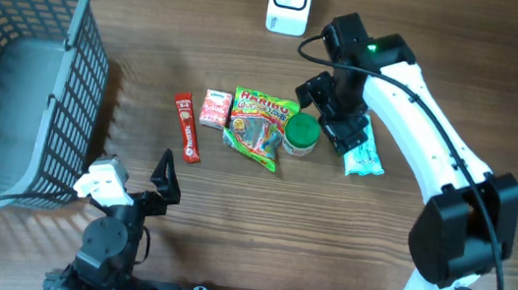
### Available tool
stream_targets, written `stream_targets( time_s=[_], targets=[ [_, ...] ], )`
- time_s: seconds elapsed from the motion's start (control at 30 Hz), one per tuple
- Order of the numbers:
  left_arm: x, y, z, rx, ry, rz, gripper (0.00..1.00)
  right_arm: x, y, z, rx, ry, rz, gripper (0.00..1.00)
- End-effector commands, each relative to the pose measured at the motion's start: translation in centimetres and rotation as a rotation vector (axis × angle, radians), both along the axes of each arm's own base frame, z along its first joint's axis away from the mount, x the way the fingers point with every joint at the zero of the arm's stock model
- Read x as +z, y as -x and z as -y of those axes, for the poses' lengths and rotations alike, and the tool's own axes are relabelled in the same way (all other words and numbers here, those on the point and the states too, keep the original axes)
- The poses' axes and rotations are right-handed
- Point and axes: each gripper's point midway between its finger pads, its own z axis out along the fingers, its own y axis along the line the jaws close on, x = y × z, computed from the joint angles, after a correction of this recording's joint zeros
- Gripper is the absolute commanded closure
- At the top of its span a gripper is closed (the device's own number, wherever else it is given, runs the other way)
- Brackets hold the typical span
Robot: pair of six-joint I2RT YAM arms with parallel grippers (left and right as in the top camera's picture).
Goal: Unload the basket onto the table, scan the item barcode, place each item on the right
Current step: 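Move the right gripper over the green-lidded jar, then close the right gripper around the green lid of the jar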
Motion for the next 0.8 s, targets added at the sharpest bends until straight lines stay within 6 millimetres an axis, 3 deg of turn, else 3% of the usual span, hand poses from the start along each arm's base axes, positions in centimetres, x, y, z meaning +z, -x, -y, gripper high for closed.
stream_targets(
  time_s=[0.0,0.33,0.4,0.43,0.5,0.67,0.77],
  targets=[
    [-0.1,0.0,-0.3,0.028,0.026,0.003,0.00,-1.6,-0.9,-1.5,-0.047,-0.043,-0.038,0.01],
    [-1.9,0.5,-0.5,0.027,-0.005,-0.068,0.00,-6.7,-0.9,-2.8,-0.025,0.002,-0.103,0.02],
    [-1.9,0.5,-0.5,0.027,-0.005,-0.068,0.00,-7.3,-0.7,-3.1,-0.002,0.020,-0.102,0.12],
    [-1.9,0.5,-0.5,0.027,-0.005,-0.068,0.00,-7.3,-0.7,-3.1,0.035,0.028,-0.091,0.21],
    [-1.9,0.5,-0.5,0.027,-0.005,-0.068,0.00,-7.3,-0.6,-3.0,0.120,0.024,-0.078,0.29],
    [-1.9,0.5,-0.5,0.027,-0.005,-0.068,0.00,-7.4,-1.2,-1.4,0.570,0.041,0.008,0.32],
    [-1.9,0.5,-0.5,0.027,-0.005,-0.068,0.00,-6.3,-1.2,3.3,0.733,0.207,-0.017,0.30]
  ],
)
